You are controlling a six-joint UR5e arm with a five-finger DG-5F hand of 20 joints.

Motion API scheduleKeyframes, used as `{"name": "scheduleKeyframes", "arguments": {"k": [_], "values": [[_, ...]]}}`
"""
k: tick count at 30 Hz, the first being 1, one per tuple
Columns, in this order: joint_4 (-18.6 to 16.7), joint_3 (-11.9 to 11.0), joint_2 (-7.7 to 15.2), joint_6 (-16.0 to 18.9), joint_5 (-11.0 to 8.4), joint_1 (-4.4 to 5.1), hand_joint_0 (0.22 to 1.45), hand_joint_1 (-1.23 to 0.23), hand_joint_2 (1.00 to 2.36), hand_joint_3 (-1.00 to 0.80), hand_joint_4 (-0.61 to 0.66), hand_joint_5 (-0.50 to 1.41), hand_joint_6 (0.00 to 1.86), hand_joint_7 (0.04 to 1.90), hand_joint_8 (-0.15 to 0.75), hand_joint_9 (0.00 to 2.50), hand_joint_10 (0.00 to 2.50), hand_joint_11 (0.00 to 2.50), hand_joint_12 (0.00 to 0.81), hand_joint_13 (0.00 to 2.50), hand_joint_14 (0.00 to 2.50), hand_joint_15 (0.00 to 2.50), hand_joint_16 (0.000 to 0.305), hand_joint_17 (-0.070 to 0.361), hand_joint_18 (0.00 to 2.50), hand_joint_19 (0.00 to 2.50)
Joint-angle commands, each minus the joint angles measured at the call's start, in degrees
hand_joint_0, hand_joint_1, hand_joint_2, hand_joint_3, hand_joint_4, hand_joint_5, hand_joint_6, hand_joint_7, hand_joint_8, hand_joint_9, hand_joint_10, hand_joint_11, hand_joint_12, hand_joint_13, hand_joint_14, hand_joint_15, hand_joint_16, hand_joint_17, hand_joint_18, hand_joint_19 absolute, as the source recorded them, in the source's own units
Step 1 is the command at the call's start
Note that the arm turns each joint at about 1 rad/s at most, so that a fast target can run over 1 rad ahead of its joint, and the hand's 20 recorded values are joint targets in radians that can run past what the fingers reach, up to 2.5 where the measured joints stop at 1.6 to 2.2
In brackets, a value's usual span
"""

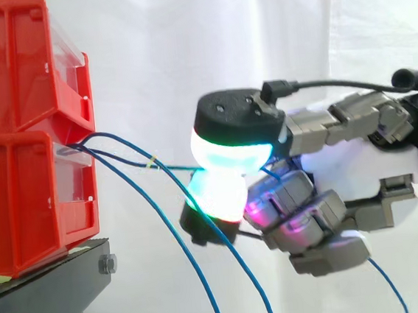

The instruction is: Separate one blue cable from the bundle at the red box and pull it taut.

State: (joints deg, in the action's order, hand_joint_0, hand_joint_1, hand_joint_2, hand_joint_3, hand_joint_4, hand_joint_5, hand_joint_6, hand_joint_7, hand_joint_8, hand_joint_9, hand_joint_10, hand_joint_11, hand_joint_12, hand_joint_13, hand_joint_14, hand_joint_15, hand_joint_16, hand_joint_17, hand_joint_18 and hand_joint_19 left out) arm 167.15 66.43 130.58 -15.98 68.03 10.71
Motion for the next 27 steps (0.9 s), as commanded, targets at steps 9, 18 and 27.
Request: {"name": "scheduleKeyframes", "arguments": {"k": [9, 18, 27], "values": [[7.31, 3.35, -3.93, 3.67, 0.35, 0.71, 0.61, -0.77, 1.02, -0.1, 0.05, -0.15, 0.88, 1.31, 0.33, 0.31, 2.5, 2.5, 0.435, 0.7, 2.5, 1.52, 0.045, 0.102, 1.28, 1.5], [5.2, 8.8, -6.74, 7.45, -2.9, 2.3, 0.61, -0.77, 1.01, -0.09, 0.05, -0.15, 0.88, 1.31, 0.329, 0.31, 2.5, 2.5, 0.438, 0.71, 2.5, 1.49, 0.047, 0.106, 1.28, 1.47], [1.16, 9.95, -6.66, 7.89, -5.62, 3.17, 0.62, -0.78, 1.01, -0.08, 0.06, -0.15, 0.88, 1.32, 0.334, 0.31, 2.5, 2.5, 0.444, 0.71, 2.5, 1.51, 0.048, 0.108, 1.29, 1.42]]}}
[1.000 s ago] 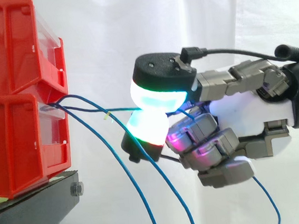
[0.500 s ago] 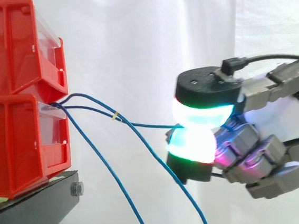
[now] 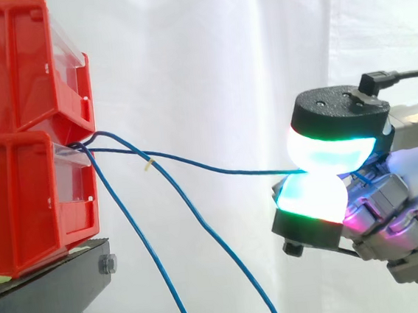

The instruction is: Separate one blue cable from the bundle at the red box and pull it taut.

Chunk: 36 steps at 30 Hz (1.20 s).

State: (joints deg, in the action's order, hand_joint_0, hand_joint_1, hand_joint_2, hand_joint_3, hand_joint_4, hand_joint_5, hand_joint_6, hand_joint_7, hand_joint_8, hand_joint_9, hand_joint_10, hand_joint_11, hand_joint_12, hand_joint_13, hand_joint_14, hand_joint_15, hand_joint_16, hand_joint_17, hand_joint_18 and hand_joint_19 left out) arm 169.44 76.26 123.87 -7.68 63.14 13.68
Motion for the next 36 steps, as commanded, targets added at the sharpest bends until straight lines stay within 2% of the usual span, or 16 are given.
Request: {"name": "scheduleKeyframes", "arguments": {"k": [1, 2, 3, 9, 12, 36], "values": [[-1.13, 0.12, 0.05, -0.4, -0.73, 0.2, 0.62, -0.78, 1.01, -0.08, 0.05, -0.15, 0.88, 1.32, 0.334, 0.31, 2.5, 2.5, 0.444, 0.71, 2.5, 1.49, 0.049, 0.11, 1.29, 1.43], [-2.1, 0.99, 0.05, -2.86, -0.82, 0.55, 0.62, -0.78, 1.01, -0.08, 0.05, -0.15, 0.88, 1.32, 0.334, 0.31, 2.5, 2.5, 0.448, 0.72, 2.5, 1.49, 0.048, 0.109, 1.28, 1.43], [-2.71, 1.35, 0.05, -3.39, -0.82, 0.73, 0.62, -0.78, 1.01, -0.08, 0.05, -0.15, 0.88, 1.32, 0.334, 0.31, 2.5, 2.5, 0.445, 0.72, 2.5, 1.49, 0.048, 0.109, 1.29, 1.42], [-6.58, 1.79, 0.05, -5.76, -0.73, 1.08, 0.62, -0.78, 1.01, -0.07, 0.05, -0.14, 0.88, 1.31, 0.331, 0.31, 2.5, 2.5, 0.447, 0.72, 2.5, 1.49, 0.049, 0.11, 1.29, 1.4], [-7.19, 1.79, -0.03, -6.2, -0.73, 1.08, 0.62, -0.78, 1.01, -0.07, 0.05, -0.14, 0.88, 1.32, 0.336, 0.32, 2.5, 2.5, 0.453, 0.72, 2.5, 1.49, 0.05, 0.112, 1.29, 1.4], [-7.11, 1.79, -0.03, -6.55, -0.91, 1.08, 0.62, -0.78, 1.01, -0.06, 0.05, -0.14, 0.88, 1.32, 0.335, 0.32, 2.5, 2.5, 0.449, 0.74, 2.5, 1.5, 0.05, 0.113, 1.31, 1.39]]}}
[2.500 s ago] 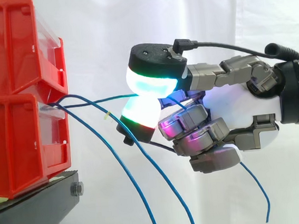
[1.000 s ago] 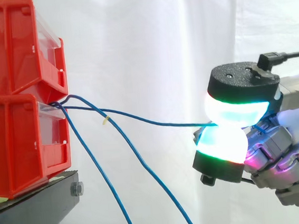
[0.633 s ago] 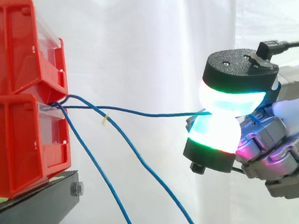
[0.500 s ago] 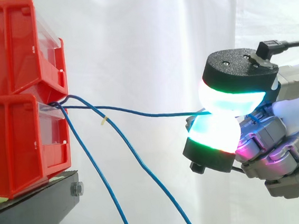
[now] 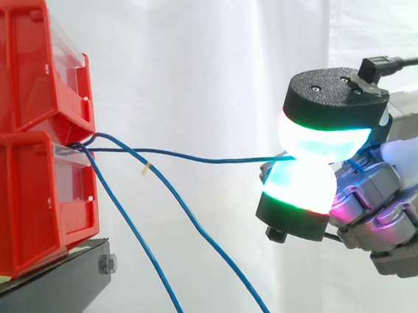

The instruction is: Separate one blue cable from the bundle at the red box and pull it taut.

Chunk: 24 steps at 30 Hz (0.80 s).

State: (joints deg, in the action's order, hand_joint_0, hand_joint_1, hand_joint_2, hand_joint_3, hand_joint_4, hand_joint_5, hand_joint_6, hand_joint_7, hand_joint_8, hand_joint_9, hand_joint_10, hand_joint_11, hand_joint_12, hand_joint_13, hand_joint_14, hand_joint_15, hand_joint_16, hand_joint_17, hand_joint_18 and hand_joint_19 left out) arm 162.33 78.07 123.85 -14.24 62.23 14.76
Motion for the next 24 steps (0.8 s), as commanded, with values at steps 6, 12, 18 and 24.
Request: {"name": "scheduleKeyframes", "arguments": {"k": [6, 12, 18, 24], "values": [[0.0, -0.02, -0.01, 0.0, -0.09, 0.0, 0.62, -0.78, 1.01, -0.06, 0.05, -0.14, 0.88, 1.32, 0.336, 0.32, 2.5, 2.5, 0.453, 0.75, 2.5, 1.48, 0.05, 0.112, 1.32, 1.4], [0.0, -0.02, -0.01, 0.0, -0.09, 0.0, 0.62, -0.78, 1.01, -0.06, 0.05, -0.14, 0.88, 1.32, 0.335, 0.32, 2.5, 2.5, 0.453, 0.76, 2.5, 1.48, 0.05, 0.112, 1.34, 1.42], [0.0, -0.02, 0.08, 0.0, -0.09, 0.0, 0.62, -0.78, 1.01, -0.06, 0.05, -0.14, 0.88, 1.31, 0.341, 0.32, 2.5, 2.5, 0.454, 0.76, 2.5, 1.48, 0.051, 0.114, 1.34, 1.41], [0.0, -0.02, 0.08, 0.0, -0.09, 0.0, 0.62, -0.78, 1.01, -0.07, 0.05, -0.14, 0.88, 1.32, 0.341, 0.32, 2.5, 2.5, 0.454, 0.76, 2.5, 1.48, 0.05, 0.113, 1.35, 1.39]]}}
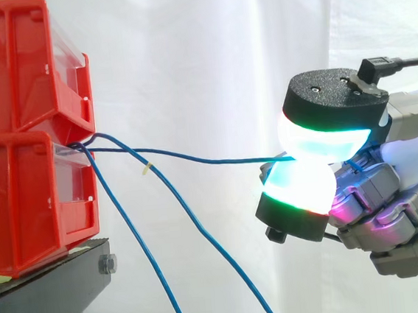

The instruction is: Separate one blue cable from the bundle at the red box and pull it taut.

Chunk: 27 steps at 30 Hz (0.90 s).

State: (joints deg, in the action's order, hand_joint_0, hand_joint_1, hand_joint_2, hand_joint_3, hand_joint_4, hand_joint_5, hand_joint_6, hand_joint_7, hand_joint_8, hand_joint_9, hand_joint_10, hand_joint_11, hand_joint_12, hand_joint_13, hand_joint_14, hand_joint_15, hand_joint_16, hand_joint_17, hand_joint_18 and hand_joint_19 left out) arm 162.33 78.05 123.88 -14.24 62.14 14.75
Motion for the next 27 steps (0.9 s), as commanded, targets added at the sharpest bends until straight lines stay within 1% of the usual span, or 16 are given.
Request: {"name": "scheduleKeyframes", "arguments": {"k": [1, 5, 8, 27], "values": [[0.0, 0.0, 0.05, 0.0, 0.0, 0.01, 0.62, -0.78, 1.01, -0.07, 0.05, -0.14, 0.88, 1.32, 0.34, 0.32, 2.5, 2.5, 0.454, 0.76, 2.5, 1.48, 0.05, 0.113, 1.35, 1.39], [0.0, 0.0, 0.05, 0.0, 0.17, 0.01, 0.62, -0.78, 1.01, -0.07, 0.05, -0.14, 0.88, 1.32, 0.341, 0.32, 2.5, 2.5, 0.455, 0.77, 2.49, 1.51, 0.05, 0.113, 1.35, 1.39], [0.0, 0.0, -0.04, 0.0, 0.0, 0.01, 0.62, -0.78, 1.01, -0.07, 0.06, -0.14, 0.88, 1.32, 0.347, 0.32, 2.5, 2.5, 0.454, 0.77, 2.5, 1.48, 0.05, 0.113, 1.36, 1.39], [0.0, 0.0, -0.04, 0.0, 0.0, 0.01, 0.62, -0.78, 1.01, -0.07, 0.05, -0.14, 0.88, 1.32, 0.349, 0.33, 2.5, 2.5, 0.455, 0.77, 2.49, 1.49, 0.05, 0.113, 1.37, 1.39]]}}
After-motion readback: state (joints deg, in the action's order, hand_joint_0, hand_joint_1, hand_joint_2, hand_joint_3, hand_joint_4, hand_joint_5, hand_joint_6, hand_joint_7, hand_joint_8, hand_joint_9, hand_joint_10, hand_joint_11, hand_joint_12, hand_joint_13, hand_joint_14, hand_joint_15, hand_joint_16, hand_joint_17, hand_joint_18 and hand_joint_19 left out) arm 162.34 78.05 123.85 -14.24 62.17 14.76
